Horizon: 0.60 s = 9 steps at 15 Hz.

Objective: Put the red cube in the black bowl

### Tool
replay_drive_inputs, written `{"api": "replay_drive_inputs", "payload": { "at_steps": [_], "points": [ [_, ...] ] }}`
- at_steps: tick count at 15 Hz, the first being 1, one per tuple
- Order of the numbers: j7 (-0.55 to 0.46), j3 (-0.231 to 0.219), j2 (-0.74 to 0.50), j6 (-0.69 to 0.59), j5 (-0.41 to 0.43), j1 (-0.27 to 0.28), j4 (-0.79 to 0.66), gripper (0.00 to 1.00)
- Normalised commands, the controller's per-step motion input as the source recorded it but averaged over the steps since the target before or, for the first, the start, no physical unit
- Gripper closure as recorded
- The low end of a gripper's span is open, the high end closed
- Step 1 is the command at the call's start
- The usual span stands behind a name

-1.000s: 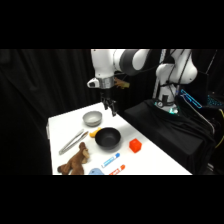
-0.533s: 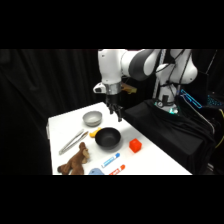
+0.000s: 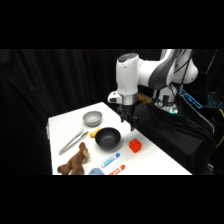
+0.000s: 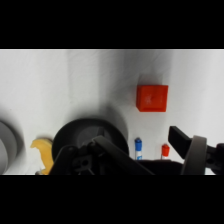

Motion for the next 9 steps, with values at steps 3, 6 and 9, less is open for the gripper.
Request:
{"api": "replay_drive_inputs", "payload": {
  "at_steps": [3, 6, 9],
  "points": [
    [0.15, 0.086, -0.13, 0.35, 0.105, 0.086, -0.26, 0.0],
    [0.17, 0.089, -0.06, 0.38, 0.117, 0.091, -0.24, 0.0],
    [0.2, 0.084, 0.03, 0.43, 0.097, 0.088, -0.2, 0.0]
  ]
}}
